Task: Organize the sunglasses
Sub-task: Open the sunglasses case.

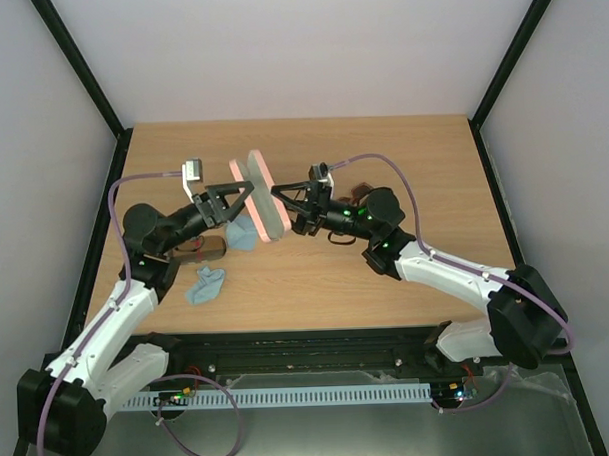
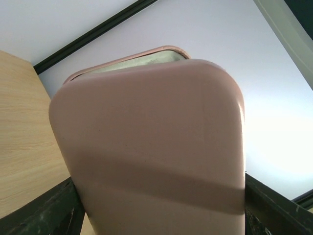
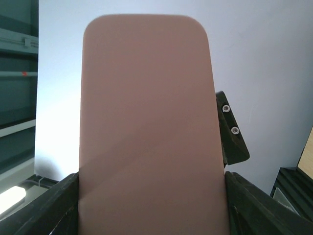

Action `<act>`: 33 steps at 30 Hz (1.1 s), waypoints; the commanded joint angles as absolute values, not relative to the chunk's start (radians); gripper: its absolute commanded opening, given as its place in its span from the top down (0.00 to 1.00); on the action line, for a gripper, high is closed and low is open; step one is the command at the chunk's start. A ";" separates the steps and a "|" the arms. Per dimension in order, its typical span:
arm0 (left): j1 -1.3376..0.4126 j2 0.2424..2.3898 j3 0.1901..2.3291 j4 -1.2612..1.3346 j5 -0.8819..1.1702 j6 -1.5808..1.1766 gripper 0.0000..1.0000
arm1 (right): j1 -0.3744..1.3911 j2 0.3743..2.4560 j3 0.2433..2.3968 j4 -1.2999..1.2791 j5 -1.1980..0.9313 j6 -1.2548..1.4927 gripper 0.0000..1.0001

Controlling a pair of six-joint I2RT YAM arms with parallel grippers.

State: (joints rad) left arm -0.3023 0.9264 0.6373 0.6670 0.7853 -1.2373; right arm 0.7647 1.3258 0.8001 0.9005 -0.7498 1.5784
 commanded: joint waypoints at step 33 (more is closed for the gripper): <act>-0.248 0.912 0.598 0.580 0.767 -1.080 0.53 | 0.750 1.241 1.059 0.056 -0.668 0.703 0.23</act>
